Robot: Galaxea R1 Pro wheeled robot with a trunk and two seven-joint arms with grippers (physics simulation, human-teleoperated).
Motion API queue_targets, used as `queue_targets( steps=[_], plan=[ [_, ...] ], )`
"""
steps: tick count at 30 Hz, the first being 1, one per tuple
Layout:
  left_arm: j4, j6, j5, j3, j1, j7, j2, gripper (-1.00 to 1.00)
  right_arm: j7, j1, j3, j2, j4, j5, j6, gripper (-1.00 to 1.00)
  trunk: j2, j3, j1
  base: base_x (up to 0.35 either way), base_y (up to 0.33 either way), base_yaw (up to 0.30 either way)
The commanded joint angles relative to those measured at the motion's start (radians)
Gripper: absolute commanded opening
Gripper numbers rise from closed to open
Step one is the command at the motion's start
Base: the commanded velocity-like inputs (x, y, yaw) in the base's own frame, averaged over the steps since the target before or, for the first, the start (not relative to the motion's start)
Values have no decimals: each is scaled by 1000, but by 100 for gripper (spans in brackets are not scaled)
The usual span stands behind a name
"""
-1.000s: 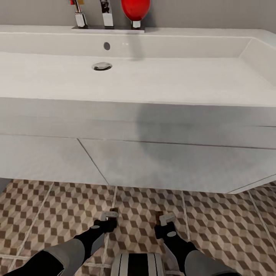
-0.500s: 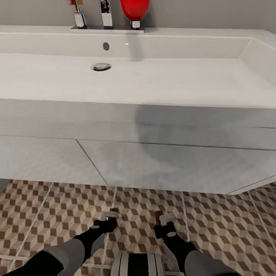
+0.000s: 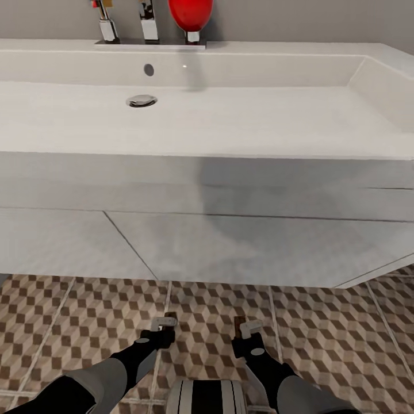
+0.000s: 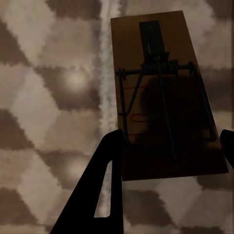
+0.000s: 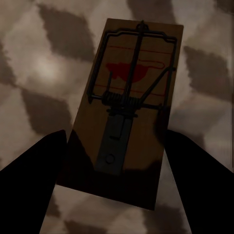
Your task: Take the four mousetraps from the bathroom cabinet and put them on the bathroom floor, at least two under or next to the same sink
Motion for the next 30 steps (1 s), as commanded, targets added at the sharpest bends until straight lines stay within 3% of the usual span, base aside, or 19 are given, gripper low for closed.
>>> queue_targets(
  steps=[1, 18, 30],
  plan=[
    [1, -3, 7, -9, 0, 4, 0, -100, -7, -1, 9, 0, 1, 5, -2, -100, 0, -1, 0, 0, 0, -45],
    [1, -3, 6, -9, 0, 5, -2, -100, 3, 0, 17, 0, 1, 13, -7, -100, 0, -1, 0, 1, 0, -5],
    [1, -3, 6, -9, 0, 5, -1, -100, 3, 0, 16, 0, 2, 13, -7, -100, 0, -1, 0, 184, 7, 0]
  ],
)
